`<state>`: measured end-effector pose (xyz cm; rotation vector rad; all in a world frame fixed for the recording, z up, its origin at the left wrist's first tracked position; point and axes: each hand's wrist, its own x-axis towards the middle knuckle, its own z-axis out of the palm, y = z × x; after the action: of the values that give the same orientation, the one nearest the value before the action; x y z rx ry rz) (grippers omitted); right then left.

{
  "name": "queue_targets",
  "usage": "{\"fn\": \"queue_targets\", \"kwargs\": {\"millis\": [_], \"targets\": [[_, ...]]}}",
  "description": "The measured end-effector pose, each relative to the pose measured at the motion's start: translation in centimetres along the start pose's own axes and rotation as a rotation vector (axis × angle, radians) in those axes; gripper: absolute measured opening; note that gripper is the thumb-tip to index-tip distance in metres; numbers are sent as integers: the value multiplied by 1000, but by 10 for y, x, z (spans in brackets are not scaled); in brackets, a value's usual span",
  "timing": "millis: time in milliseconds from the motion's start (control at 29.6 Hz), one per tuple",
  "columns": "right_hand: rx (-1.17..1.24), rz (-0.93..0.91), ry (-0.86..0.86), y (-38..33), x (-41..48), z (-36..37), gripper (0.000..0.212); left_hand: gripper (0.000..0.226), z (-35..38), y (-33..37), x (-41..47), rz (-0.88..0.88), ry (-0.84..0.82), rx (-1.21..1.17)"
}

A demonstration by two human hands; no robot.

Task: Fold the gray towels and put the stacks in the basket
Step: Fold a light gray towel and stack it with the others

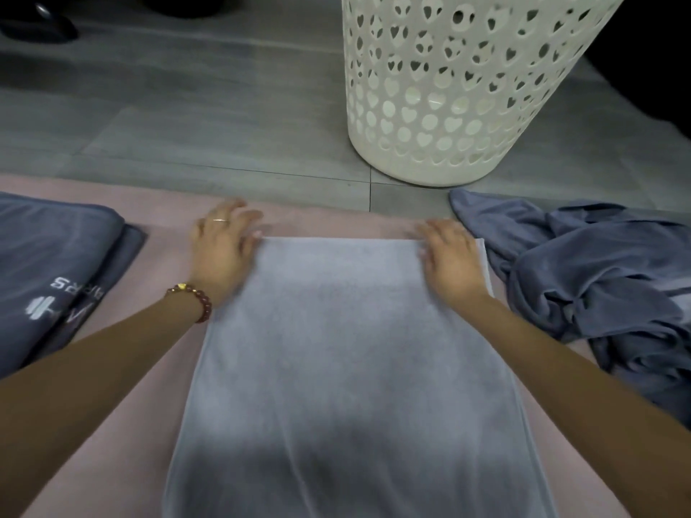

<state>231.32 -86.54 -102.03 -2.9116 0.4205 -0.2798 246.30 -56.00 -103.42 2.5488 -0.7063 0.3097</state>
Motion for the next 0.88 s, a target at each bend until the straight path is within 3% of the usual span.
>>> {"fn": "queue_targets", "kwargs": {"millis": [68, 101, 169, 271, 338, 406, 507, 609, 676, 778, 879], "targets": [[-17, -80, -209, -5, -15, 10, 50, 62, -2, 7, -11, 281, -246, 62], [-58, -53, -305, 1, -24, 15, 54, 77, -2, 5, -19, 328, -364, 141], [-115, 88, -390, 23, -38, 12, 61, 89, -1, -6, -27, 223, -493, 285], [-90, 328, -414, 51, -42, -3, 72, 74, 0, -10, -13, -62, -608, 345], [-110, 368, -413, 49, -43, -9, 76, 69, -6, 2, -2, -155, -670, 396], [-123, 307, -345, 30, -56, -15, 73, 65, -14, 24, -13, -126, -602, 405], [-5, 73, -354, -3, -112, -27, 75, 77, -35, 64, -78, 79, -496, 250], [33, -79, -499, -20, -191, -37, 99, 73, -48, 73, -166, 171, -555, 180], [-13, -92, -564, -10, -236, -38, 87, 66, -53, 66, -216, 158, -616, 195], [100, 113, -379, 10, -287, -48, 73, 68, -69, 58, -264, 114, -568, 184], [282, 418, -172, 22, -321, -60, 39, 66, -87, 70, -289, -234, -487, -35]]}}
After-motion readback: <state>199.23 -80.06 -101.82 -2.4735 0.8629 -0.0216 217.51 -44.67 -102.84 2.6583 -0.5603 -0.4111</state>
